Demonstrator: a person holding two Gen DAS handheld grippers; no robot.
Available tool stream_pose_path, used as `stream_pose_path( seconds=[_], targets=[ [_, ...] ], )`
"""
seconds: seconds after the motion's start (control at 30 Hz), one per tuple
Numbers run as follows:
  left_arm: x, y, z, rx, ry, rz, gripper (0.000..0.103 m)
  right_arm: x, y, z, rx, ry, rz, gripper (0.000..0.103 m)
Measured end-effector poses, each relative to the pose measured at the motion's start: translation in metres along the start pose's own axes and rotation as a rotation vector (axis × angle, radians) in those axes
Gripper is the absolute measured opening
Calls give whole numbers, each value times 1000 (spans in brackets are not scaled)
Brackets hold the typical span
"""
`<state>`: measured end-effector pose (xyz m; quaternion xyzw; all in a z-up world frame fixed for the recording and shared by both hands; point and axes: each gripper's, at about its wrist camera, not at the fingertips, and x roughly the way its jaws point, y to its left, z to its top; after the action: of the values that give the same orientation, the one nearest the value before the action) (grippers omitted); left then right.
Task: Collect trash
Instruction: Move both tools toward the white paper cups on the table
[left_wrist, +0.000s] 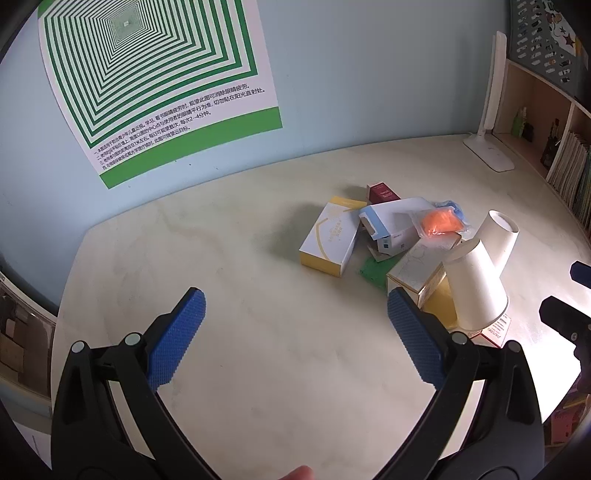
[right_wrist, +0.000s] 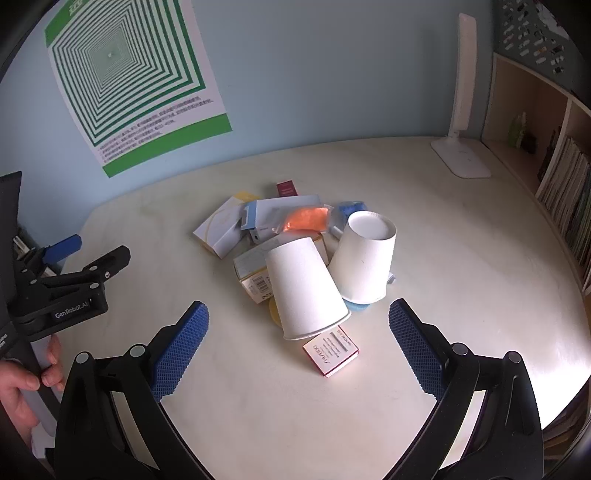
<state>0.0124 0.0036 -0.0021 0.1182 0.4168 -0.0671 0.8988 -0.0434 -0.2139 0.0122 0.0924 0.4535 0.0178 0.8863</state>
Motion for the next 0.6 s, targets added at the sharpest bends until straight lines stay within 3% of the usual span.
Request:
stream_pose_path(
  seconds=[0.6],
  targets=[
    [6,-20,1,18,36,-41,96,2,-12,2,15,18,5,97]
  ],
)
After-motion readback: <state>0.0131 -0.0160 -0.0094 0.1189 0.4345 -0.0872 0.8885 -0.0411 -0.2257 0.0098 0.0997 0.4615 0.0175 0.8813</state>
